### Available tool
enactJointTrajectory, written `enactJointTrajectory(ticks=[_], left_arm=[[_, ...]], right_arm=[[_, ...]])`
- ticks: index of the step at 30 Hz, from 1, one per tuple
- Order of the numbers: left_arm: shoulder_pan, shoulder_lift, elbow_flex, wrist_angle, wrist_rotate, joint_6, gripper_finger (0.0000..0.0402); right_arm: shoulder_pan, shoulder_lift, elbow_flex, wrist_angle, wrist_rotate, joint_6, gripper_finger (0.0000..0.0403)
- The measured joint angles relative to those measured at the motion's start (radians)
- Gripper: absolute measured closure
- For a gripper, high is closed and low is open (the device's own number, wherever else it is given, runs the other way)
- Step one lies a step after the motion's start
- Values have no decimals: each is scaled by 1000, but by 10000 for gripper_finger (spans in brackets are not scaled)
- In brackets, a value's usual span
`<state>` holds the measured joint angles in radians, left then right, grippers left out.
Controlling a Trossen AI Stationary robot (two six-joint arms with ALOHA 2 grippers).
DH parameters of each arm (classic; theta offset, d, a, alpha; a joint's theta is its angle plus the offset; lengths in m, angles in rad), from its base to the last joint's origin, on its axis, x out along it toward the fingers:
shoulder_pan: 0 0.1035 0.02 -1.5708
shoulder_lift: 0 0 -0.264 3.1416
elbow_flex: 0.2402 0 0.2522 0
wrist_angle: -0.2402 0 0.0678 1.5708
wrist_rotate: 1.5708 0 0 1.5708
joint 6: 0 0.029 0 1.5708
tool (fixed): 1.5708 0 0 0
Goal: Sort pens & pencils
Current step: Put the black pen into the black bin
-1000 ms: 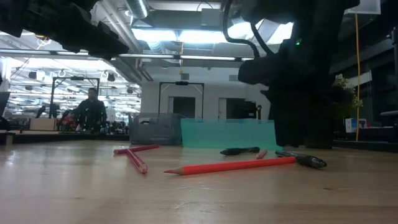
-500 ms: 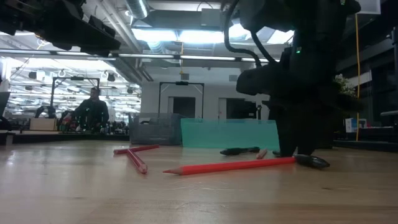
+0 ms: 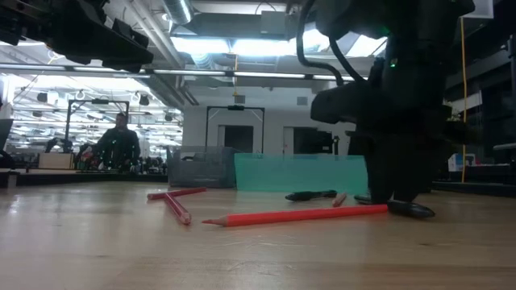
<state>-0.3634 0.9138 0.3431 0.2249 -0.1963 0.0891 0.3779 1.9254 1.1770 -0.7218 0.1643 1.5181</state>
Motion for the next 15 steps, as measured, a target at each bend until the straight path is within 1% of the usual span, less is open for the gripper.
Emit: enactJointTrajectory(ticks=[4, 10, 15], left_arm=[[0, 0, 0, 0, 0, -5, 316], [0, 0, 0, -4, 0, -8, 316], [0, 0, 0, -5, 0, -9, 316]], right_arm=[[-1, 39, 5, -20, -21, 0, 295], [3, 48, 10, -36, 11, -1, 330], [2, 49, 13, -46, 6, -7, 369]])
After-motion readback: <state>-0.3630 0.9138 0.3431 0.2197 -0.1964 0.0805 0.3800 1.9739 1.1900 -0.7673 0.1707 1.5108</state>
